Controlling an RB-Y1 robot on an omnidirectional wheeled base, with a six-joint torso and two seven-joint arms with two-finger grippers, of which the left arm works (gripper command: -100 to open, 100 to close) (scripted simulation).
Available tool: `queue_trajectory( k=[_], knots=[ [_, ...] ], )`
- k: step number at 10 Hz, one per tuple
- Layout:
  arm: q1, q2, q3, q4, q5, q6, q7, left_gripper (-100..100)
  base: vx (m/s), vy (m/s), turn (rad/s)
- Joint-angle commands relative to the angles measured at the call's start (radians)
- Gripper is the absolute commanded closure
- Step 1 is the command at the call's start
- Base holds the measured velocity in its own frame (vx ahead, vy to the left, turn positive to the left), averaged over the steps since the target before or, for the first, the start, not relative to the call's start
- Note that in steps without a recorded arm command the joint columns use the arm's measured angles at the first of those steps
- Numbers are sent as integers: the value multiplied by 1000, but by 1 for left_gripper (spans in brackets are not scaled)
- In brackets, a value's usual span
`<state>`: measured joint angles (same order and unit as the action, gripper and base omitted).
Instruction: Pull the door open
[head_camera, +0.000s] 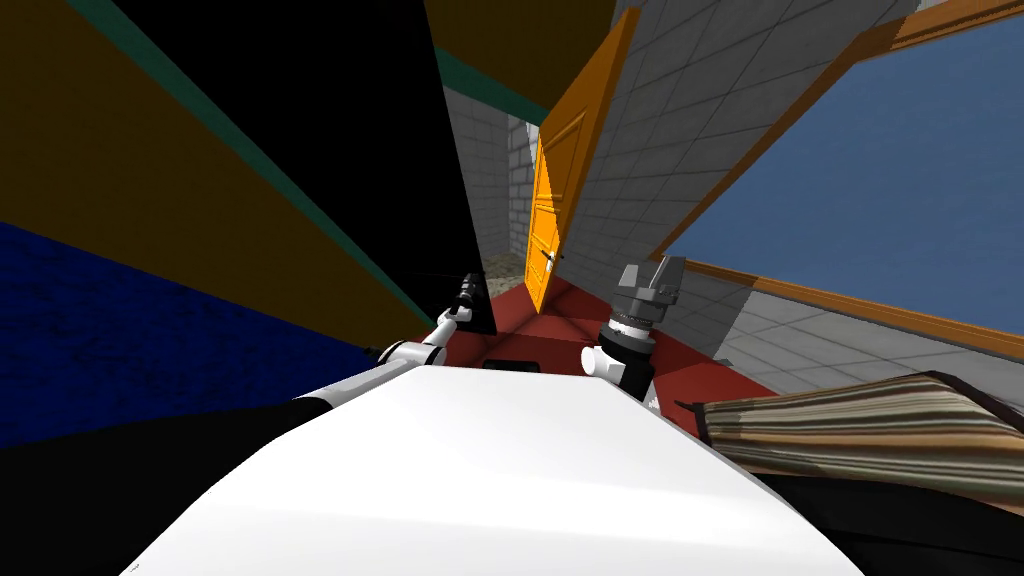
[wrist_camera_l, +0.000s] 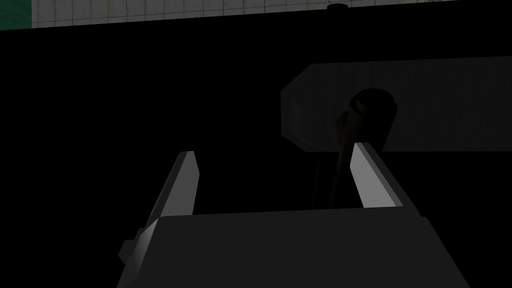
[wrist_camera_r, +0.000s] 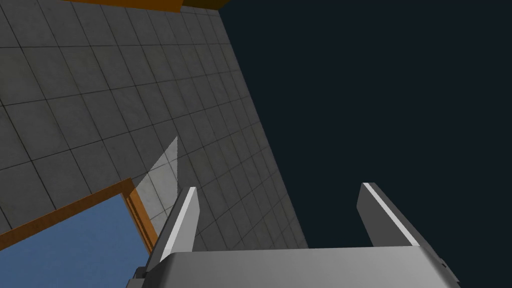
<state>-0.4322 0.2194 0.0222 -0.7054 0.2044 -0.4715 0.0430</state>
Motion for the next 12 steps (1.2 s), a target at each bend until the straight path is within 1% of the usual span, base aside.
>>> queue_trajectory(
  k=[1,2,3,4,5,6,7,8,9,11,12],
  knots=[
    [0,0,0,0,0,0,0,-100,-26,6,25],
    [35,34,6,0,6,-28,24,-100,31,-4,-168],
    [45,45,8,1,8,-39,32,-100,81,-3,-185],
    [68,69,12,4,12,-62,50,-100,104,5,-175],
    [68,69,12,4,12,-62,50,-100,71,1,-46],
    [79,81,14,5,14,-74,59,-100,44,-10,-59],
    [101,104,18,8,18,-97,76,-100,48,-6,-155],
    [101,104,18,8,18,-97,76,-100,44,2,-63],
    [118,122,21,10,21,-115,90,-100,48,-2,-100],
    [118,122,21,10,21,-115,90,-100,22,1,-24],
    [113,122,20,19,21,-121,91,-100,0,0,0]
  ],
)
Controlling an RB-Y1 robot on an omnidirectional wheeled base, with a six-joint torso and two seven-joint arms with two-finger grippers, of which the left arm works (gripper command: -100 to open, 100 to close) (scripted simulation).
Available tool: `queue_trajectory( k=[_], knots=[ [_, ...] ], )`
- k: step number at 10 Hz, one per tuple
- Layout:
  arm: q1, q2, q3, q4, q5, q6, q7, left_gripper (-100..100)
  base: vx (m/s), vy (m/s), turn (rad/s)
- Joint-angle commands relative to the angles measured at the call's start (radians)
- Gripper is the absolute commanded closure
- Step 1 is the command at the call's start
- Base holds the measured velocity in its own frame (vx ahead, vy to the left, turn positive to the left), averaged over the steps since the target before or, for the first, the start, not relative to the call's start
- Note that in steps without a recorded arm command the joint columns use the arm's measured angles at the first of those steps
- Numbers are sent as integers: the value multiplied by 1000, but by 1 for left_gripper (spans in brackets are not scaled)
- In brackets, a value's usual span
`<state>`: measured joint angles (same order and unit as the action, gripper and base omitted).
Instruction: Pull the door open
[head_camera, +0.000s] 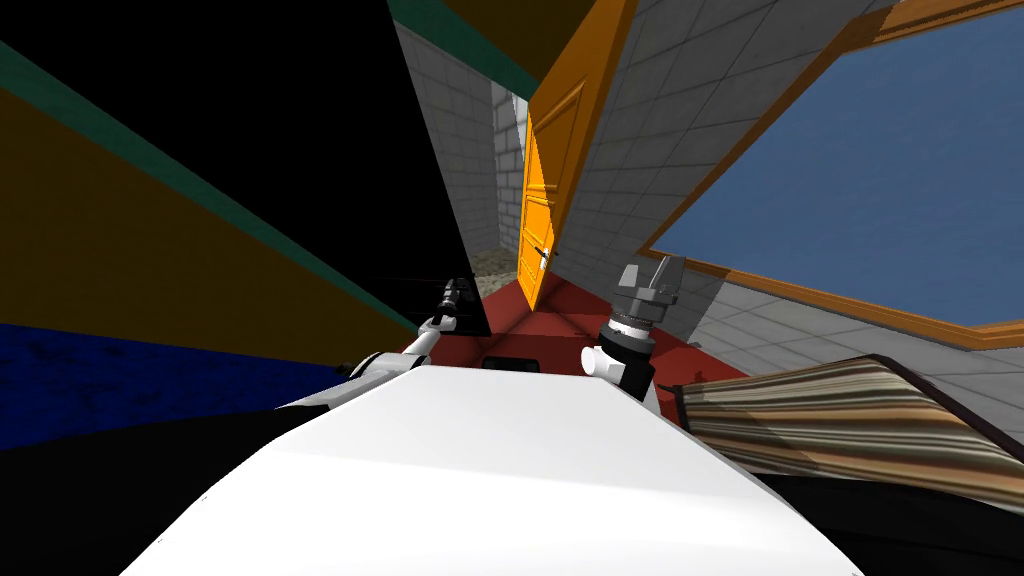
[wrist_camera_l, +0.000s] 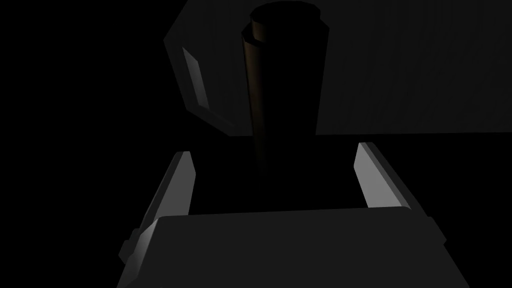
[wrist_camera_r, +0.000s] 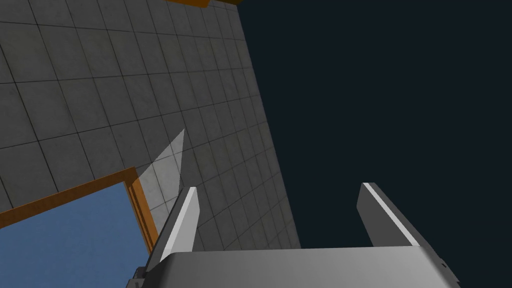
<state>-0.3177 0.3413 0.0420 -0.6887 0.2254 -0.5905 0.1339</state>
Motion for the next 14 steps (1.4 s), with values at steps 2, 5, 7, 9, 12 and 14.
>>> queue_trajectory(
  k=[2,5,7,9,12,14],
  knots=[
    [-1,0,0,2,0,-2,0,100,0,0,0],
    [-1,0,0,2,0,-2,0,100,0,0,0],
    [0,14,-16,3,-3,2,23,100,-47,25,-73],
    [1,28,-32,2,-6,5,44,100,-157,92,-148],
    [2,58,-64,1,-13,10,89,100,-166,89,-159],
    [3,78,-86,0,-18,13,119,100,-183,116,-179]
  ],
)
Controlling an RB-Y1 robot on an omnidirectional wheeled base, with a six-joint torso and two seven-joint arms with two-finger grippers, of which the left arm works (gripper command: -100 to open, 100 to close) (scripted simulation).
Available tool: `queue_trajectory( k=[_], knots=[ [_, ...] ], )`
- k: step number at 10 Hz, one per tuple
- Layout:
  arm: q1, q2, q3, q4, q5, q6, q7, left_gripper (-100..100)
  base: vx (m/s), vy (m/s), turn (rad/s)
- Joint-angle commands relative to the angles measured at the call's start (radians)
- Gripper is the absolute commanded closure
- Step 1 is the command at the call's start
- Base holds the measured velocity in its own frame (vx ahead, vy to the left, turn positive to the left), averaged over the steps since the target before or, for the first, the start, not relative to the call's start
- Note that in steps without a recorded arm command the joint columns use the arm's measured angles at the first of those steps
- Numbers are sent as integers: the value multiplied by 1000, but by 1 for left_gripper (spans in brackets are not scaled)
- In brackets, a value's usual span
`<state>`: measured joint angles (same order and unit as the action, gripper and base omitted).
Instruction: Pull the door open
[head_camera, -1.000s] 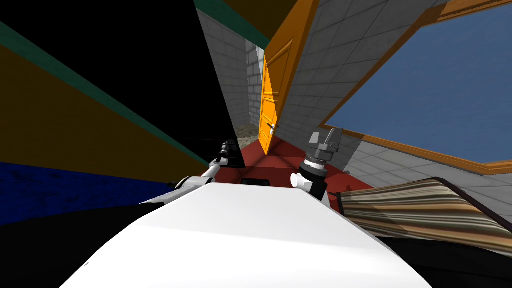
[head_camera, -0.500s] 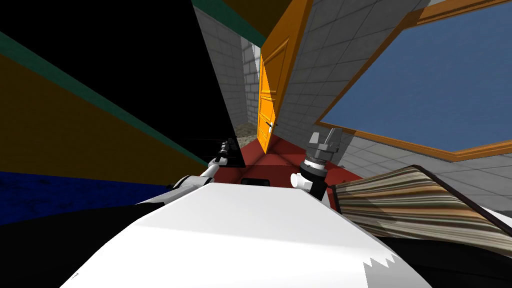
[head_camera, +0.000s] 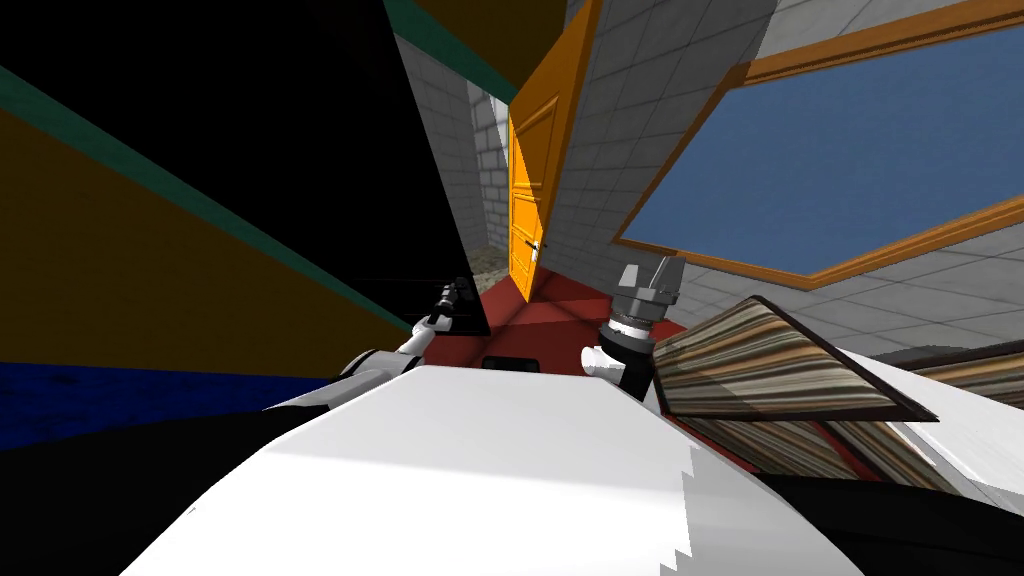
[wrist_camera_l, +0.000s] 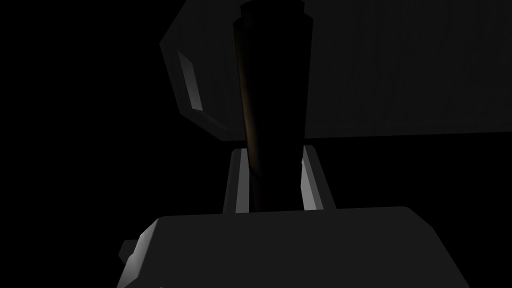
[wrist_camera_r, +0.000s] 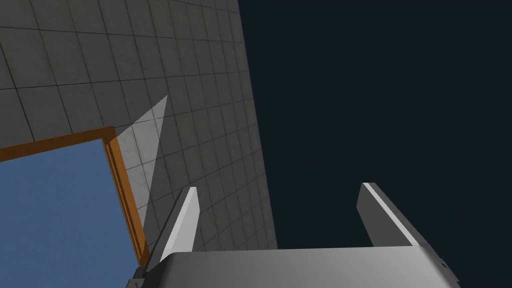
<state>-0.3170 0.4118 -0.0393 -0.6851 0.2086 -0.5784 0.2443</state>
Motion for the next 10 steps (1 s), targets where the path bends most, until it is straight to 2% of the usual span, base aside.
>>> queue_trajectory(
  k=[1,5,8,9,10],
  knots=[
    [2,21,-19,-4,-4,3,28,100,-169,84,-188],
    [4,62,-64,-6,-14,11,90,100,-180,79,-156],
    [5,83,-87,-6,-19,14,122,100,-155,67,-121],
    [4,78,-82,-7,-17,14,113,100,-73,32,-44],
    [21,99,-114,-26,-25,-3,145,100,-87,46,6]
  ],
)
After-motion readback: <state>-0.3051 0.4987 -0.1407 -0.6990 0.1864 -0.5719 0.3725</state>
